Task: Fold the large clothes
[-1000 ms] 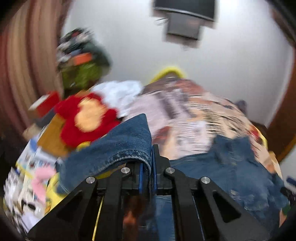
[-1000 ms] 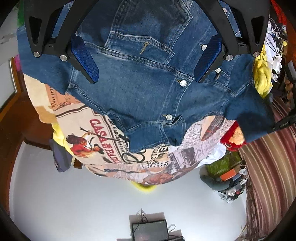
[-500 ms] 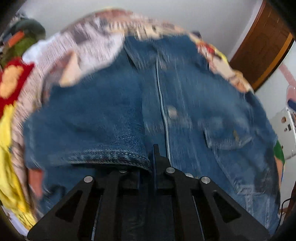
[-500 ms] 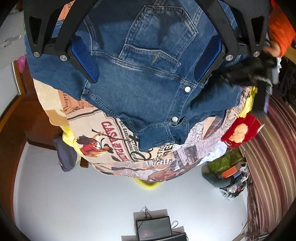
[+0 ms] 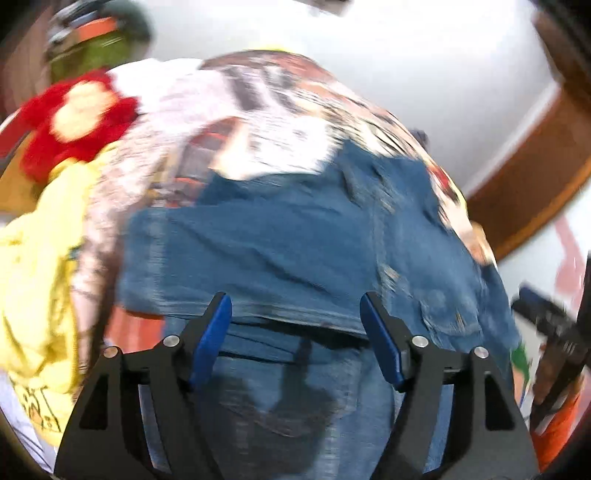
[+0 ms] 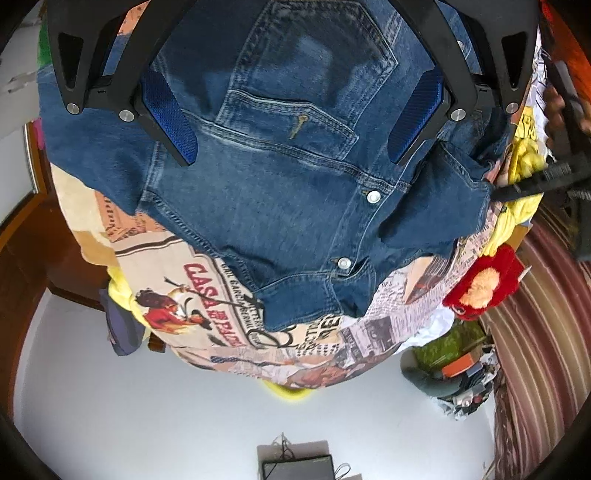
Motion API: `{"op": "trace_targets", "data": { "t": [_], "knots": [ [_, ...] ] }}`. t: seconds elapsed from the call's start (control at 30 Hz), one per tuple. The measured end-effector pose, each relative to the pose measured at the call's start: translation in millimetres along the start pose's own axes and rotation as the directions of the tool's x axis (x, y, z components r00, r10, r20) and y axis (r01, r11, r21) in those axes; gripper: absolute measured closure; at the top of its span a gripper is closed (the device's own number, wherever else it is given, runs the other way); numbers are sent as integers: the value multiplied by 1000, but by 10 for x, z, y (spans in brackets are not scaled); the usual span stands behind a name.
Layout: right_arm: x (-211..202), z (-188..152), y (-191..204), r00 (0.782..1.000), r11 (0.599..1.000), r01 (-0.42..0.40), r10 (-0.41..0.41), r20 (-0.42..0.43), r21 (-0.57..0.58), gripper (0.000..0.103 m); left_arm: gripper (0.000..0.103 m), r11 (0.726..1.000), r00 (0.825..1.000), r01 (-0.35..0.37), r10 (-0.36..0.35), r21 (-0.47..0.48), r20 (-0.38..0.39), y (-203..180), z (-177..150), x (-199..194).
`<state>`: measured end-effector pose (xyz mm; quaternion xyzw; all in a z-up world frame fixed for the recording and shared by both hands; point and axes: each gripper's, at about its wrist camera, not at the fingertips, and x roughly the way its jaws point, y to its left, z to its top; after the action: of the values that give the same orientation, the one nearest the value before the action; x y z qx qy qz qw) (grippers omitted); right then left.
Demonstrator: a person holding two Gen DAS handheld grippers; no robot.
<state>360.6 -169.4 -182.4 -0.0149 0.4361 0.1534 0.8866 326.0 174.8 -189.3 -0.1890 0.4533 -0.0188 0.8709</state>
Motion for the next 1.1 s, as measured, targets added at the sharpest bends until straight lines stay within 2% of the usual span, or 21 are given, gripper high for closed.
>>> {"op": "trace_targets", "data": {
  "t": [0.07,0.17,0.23,0.37,0.5,0.57,0.63,0.67,0.7,0.73,0.83,0.9,1.0,1.1],
  "knots": [
    [79,17,43,1000,1000,-1,1,-16,-8,1,32,997,1000,-15,15,-80,-4,279,42,6],
    [192,38,89,999,1000,-5,4,-39,-14,1,32,977,999,17,-24,-212,-35,678,13,133],
    [256,49,114,999,1000,-5,5,-52,-16,1,32,954,996,40,-62,-297,-66,905,-31,285],
    [360,62,134,998,1000,-6,5,-67,-15,1,32,919,988,81,-124,-387,-89,1129,-89,511],
    [455,69,128,996,1000,-6,6,-87,-4,1,32,897,989,54,-108,-439,-98,1287,-50,710],
    [484,67,119,995,1000,-5,5,-95,-1,1,36,892,992,41,-90,-450,-87,1318,-19,767],
    [500,62,104,995,1000,-5,5,-99,4,1,56,903,996,13,-50,-428,-74,1292,46,799],
    [510,63,91,995,1000,-5,6,-101,10,1,63,919,997,-15,-16,-393,-75,1256,81,808],
    [516,66,71,995,1000,-6,7,-103,15,1,76,938,996,-65,41,-341,-77,1197,116,803],
    [517,68,57,995,1000,-6,9,-104,21,1,80,948,994,-99,80,-301,-72,1149,137,782],
    [485,73,14,995,999,-11,15,-97,37,1,84,968,982,-186,187,-171,-9,863,230,596],
    [439,80,-15,996,999,-14,18,-86,45,1,86,973,975,-209,215,-98,55,649,316,416],
    [353,93,-58,998,998,-17,21,-66,54,1,90,984,972,-179,180,-19,151,246,483,106],
    [219,108,-127,999,997,-24,26,-35,67,1,92,989,966,-131,112,65,235,-224,640,-189]
  ]
}}
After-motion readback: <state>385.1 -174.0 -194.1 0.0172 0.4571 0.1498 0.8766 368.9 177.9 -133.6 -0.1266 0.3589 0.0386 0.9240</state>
